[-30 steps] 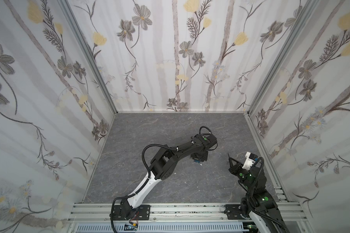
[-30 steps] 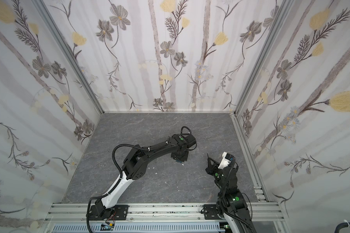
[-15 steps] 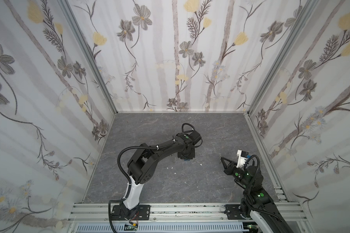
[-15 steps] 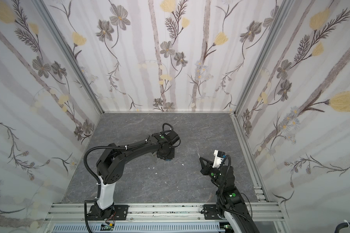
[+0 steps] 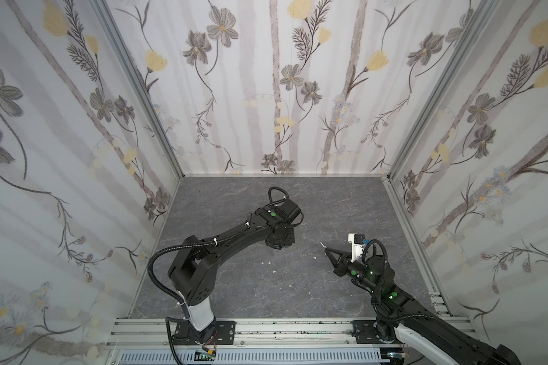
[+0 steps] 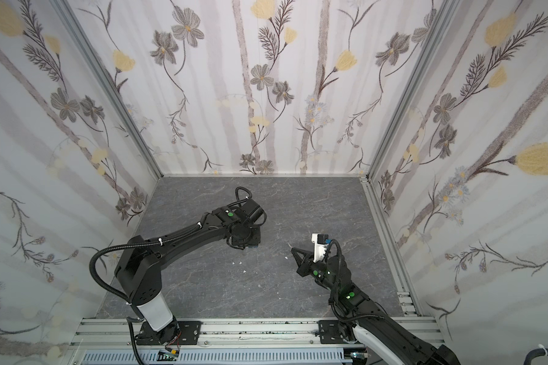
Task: Unlock with the key
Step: 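Lift the blue padlock toward the right gripper while the right gripper brings the key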
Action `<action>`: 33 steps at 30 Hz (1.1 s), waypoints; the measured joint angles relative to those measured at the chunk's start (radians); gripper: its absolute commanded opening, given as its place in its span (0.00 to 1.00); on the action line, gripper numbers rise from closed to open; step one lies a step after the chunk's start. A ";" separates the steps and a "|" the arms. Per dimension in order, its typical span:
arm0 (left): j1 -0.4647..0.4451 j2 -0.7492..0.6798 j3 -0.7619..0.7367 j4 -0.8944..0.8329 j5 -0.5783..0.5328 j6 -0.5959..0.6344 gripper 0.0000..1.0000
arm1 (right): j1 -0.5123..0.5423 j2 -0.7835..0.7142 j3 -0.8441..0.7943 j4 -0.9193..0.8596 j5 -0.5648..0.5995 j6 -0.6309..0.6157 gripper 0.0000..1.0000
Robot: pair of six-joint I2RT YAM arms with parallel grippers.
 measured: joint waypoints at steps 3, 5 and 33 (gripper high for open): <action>0.005 -0.011 0.003 0.001 -0.001 0.000 0.22 | 0.044 0.077 0.009 0.069 0.027 0.000 0.00; 0.004 -0.016 0.011 0.002 0.000 0.000 0.22 | 0.072 0.128 0.019 0.110 0.046 0.000 0.00; 0.013 -0.090 -0.045 0.100 -0.012 -0.040 0.25 | 0.271 0.594 0.119 0.563 0.147 0.047 0.00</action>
